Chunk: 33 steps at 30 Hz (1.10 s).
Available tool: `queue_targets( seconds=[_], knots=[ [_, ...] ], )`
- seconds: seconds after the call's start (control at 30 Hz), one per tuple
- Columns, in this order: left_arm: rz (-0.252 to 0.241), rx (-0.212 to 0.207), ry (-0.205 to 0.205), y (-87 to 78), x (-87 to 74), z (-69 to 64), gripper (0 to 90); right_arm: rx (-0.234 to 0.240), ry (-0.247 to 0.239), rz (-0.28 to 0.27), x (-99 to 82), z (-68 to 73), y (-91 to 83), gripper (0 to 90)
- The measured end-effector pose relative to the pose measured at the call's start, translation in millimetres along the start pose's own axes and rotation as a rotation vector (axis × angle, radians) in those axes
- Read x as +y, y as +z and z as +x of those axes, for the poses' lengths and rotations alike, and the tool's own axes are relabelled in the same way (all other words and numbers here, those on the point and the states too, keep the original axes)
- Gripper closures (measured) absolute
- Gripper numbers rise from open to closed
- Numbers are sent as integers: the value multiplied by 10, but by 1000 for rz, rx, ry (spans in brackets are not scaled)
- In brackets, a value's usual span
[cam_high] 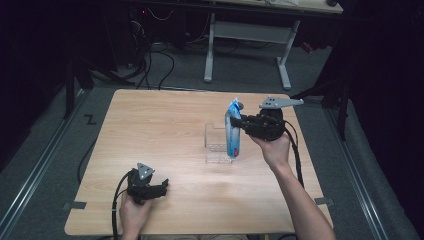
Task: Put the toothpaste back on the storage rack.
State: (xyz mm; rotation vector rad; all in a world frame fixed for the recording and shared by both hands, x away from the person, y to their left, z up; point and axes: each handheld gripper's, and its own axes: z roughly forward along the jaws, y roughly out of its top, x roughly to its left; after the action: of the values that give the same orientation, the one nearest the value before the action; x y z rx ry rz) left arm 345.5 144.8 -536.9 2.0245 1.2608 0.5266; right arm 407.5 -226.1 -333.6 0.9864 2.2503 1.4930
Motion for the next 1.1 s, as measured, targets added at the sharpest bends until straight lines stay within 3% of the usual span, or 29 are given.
queue_targets(
  seconds=[0.47,1.1],
  knots=[
    [-1,1,1,0,0,0,155,-35,5,-10,130,-37,172,758],
    [2,-1,5,0,0,-3,153,-134,34,26,58,-209,398,753]
  ],
)
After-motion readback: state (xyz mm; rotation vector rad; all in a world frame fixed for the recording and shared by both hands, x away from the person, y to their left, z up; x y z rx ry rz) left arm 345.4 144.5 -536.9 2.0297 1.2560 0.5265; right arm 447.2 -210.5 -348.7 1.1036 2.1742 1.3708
